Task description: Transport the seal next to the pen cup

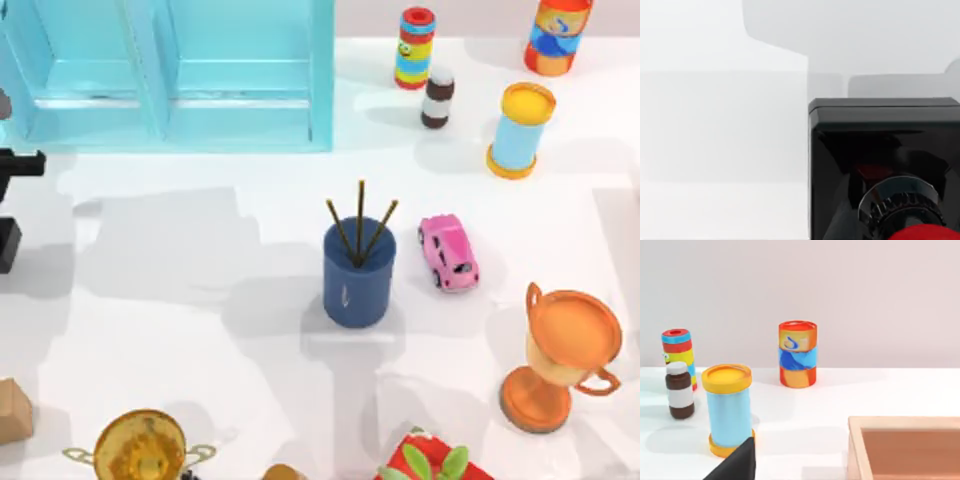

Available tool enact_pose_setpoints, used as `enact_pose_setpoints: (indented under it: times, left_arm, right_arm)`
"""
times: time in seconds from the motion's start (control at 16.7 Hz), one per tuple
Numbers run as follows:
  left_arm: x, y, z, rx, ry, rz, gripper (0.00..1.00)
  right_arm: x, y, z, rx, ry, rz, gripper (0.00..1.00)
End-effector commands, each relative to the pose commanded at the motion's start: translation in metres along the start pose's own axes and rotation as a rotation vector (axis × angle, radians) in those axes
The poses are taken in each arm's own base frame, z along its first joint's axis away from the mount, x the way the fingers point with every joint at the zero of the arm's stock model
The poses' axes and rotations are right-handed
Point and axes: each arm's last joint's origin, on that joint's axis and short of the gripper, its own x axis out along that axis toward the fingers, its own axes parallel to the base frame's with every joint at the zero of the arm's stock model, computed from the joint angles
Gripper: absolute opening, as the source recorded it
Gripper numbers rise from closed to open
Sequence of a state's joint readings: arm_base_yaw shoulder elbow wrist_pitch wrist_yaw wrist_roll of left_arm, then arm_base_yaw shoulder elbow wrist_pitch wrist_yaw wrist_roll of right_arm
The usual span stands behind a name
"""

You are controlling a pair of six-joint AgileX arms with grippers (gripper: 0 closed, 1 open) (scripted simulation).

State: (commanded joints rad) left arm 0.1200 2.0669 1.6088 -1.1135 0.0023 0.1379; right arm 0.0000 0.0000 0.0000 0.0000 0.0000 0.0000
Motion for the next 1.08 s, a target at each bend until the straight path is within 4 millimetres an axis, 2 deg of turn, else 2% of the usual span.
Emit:
enact_pose_setpoints:
  times: [0.12,0.3,0.48,0.84,0.96,1.08]
  left_arm:
    - [-0.028,-0.029,0.004,0.001,0.014,-0.001,0.0]
    - [-0.074,-0.076,-0.002,0.009,0.027,0.001,0.0]
    - [-0.107,-0.106,-0.013,0.013,0.003,0.0,0.0]
    - [-0.109,-0.109,-0.014,0.011,0.002,0.0,0.0]
    - [-0.108,-0.123,-0.015,0.011,0.002,0.004,0.0]
    - [-0.108,-0.15,-0.021,0.006,-0.009,0.009,0.0]
  right_arm:
    - [0.0,0.0,0.0,0.0,0.0,0.0,1.0]
    - [0.0,0.0,0.0,0.0,0.0,0.0,1.0]
    - [0.0,0.0,0.0,0.0,0.0,0.0,1.0]
    - [0.0,0.0,0.0,0.0,0.0,0.0,1.0]
    - [0.0,0.0,0.0,0.0,0.0,0.0,1.0]
    - [0.0,0.0,0.0,0.0,0.0,0.0,1.0]
